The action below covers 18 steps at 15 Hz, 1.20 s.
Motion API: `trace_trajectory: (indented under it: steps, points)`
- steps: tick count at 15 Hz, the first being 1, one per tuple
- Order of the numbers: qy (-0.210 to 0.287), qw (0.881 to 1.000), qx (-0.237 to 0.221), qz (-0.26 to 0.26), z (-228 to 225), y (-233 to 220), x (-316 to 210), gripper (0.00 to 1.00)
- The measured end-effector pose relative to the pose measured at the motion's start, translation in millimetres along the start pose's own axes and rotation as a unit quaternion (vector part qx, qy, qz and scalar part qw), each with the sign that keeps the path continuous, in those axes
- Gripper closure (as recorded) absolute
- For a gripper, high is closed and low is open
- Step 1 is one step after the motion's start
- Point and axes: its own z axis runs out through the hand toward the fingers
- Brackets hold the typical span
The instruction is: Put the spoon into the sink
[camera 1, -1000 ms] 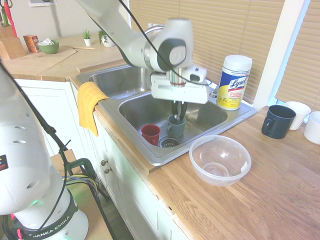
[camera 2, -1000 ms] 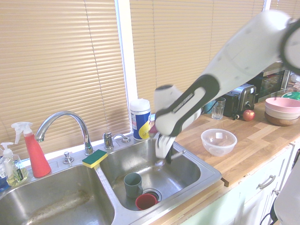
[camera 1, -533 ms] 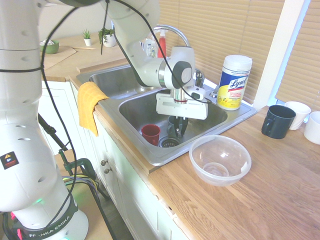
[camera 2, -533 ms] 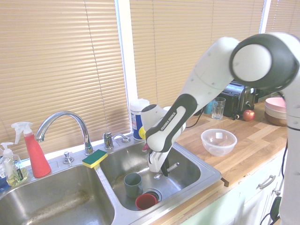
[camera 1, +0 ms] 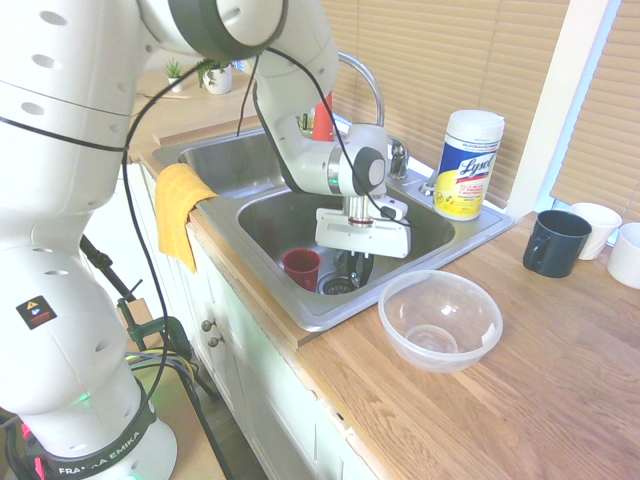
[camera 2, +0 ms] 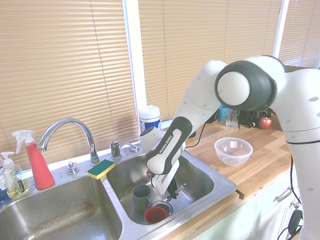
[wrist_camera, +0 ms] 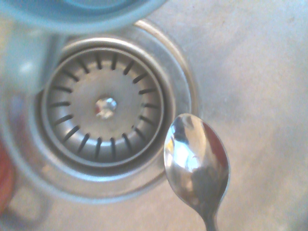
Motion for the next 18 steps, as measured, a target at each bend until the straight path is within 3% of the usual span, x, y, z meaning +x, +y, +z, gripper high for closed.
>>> trace_trajectory:
  steps: [7,8,18]
  points:
    - [-0.032,0.998,-0.035,0.044,36,-16,26,1.00]
    - [-0.038,0.997,-0.039,0.050,39,-16,29,0.00]
    - [-0.019,0.998,-0.035,0.042,38,-21,27,0.00]
